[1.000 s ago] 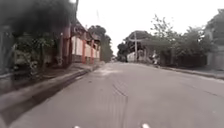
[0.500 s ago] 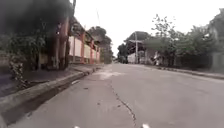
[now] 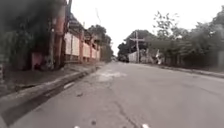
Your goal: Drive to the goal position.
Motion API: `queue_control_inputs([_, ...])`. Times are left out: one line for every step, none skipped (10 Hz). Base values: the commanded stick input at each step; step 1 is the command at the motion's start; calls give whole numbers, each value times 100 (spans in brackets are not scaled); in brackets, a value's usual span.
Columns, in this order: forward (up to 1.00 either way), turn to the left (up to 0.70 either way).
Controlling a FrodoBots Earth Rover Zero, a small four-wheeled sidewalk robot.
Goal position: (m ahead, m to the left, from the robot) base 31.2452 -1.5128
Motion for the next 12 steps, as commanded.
queue_control_inputs([100,0])
queue_control_inputs([100,0])
queue_control_inputs([100,0])
queue_control_inputs([100,0])
queue_control_inputs([100,0])
queue_control_inputs([100,0])
queue_control_inputs([100,0])
queue_control_inputs([100,0])
queue_control_inputs([100,0])
queue_control_inputs([100,0])
queue_control_inputs([100,-1])
queue_control_inputs([100,-2])
